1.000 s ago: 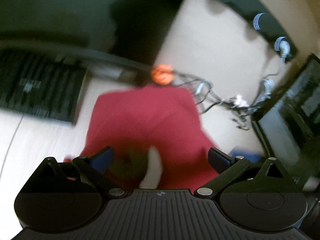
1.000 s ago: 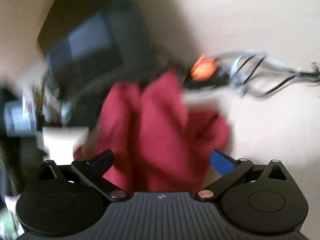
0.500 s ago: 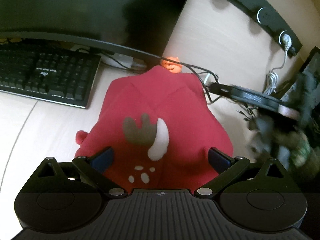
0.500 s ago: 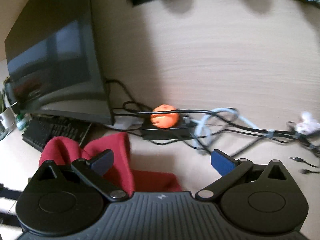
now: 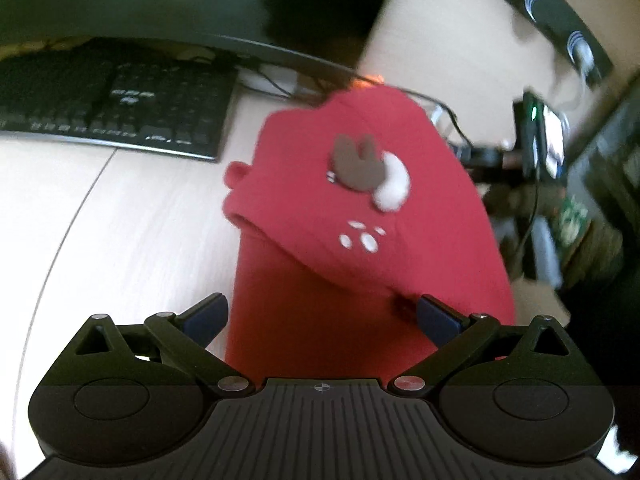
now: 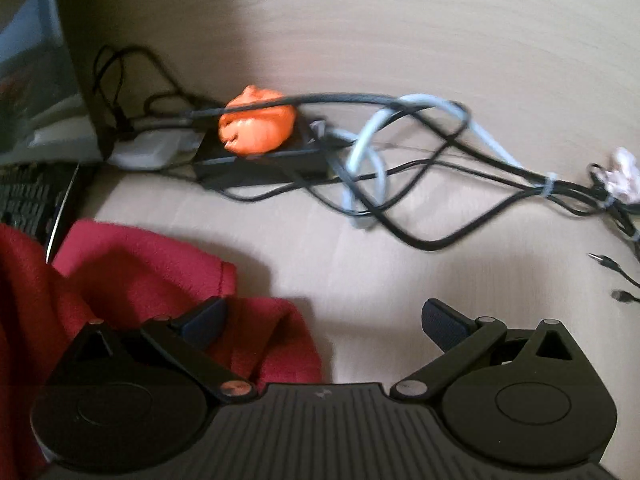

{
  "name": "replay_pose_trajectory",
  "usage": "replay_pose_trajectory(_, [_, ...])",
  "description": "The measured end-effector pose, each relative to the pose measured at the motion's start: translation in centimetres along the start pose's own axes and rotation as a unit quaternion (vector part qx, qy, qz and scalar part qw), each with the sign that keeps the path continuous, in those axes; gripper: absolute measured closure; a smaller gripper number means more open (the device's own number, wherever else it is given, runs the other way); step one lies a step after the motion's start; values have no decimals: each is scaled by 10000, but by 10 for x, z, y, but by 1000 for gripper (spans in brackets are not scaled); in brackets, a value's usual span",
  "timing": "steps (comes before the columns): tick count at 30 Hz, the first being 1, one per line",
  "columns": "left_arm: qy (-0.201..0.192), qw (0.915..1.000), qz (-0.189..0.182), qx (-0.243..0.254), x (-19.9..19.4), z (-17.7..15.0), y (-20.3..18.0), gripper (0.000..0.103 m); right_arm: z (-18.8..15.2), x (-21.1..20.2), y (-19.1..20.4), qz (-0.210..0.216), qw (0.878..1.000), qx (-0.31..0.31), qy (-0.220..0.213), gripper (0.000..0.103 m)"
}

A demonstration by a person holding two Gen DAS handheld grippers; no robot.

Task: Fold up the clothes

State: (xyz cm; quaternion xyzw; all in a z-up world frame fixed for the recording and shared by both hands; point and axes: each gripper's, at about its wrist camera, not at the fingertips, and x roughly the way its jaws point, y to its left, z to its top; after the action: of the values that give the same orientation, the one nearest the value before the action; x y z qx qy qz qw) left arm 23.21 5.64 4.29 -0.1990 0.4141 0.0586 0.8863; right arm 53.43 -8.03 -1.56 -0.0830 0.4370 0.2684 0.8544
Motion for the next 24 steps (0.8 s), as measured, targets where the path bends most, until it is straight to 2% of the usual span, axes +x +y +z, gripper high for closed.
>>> replay_pose_trajectory(2, [-22, 9998, -42, 172, -3, 1, -1, 1, -4, -17, -12, -231, 9992, 251, -213, 0])
replay_pose_trajectory(4, [-104, 9997, -182, 124, -7, 5, 3, 1, -14, -44, -28, -17, 9967, 661, -476, 0])
replay_pose_trajectory(6, [-259, 9993, -255, -29, -9, 11, 11, 1, -28, -70, -38, 618, 9913, 972, -639, 0])
replay_pose_trajectory(9, [-572, 9972, -288, -378, -9, 23, 26, 1, -60, -105, -41, 1633, 9779, 1134, -650, 0])
replay_pose_trajectory(12, [-770, 9946, -323, -616, 2, 37, 40, 1, -99, -134, -27, 2073, 9689, 1165, -688, 0])
replay_pose_trajectory(13, [-811, 9937, -357, -681, 7, 42, 45, 1, -110, -141, -17, 2117, 9682, 1135, -700, 0])
replay_pose_trajectory(16, [-606, 9900, -869, -929, 34, 51, 60, 1, -125, -151, 14, 1956, 9728, 935, -821, 0])
replay_pose_trajectory(18, [-415, 9852, -1223, -1128, 49, 53, 65, 1, -125, -149, 18, 1880, 9711, 1202, -842, 0])
replay_pose_trajectory(20, [-332, 9790, -1539, -1298, 56, 50, 66, 1, -123, -139, 13, 1877, 9623, 1760, -881, 0])
replay_pose_trajectory(21, [-383, 9782, -1578, -1296, 54, 48, 63, 1, -120, -134, 9, 1896, 9559, 2043, -928, 0])
replay_pose_trajectory(23, [-530, 9761, -1762, -1154, 44, 45, 57, 1, -114, -126, 4, 1973, 9453, 2396, -1004, 0])
replay_pose_trajectory(24, [-583, 9731, -1973, -1036, 38, 44, 53, 1, -110, -122, 3, 2027, 9417, 2479, -1030, 0])
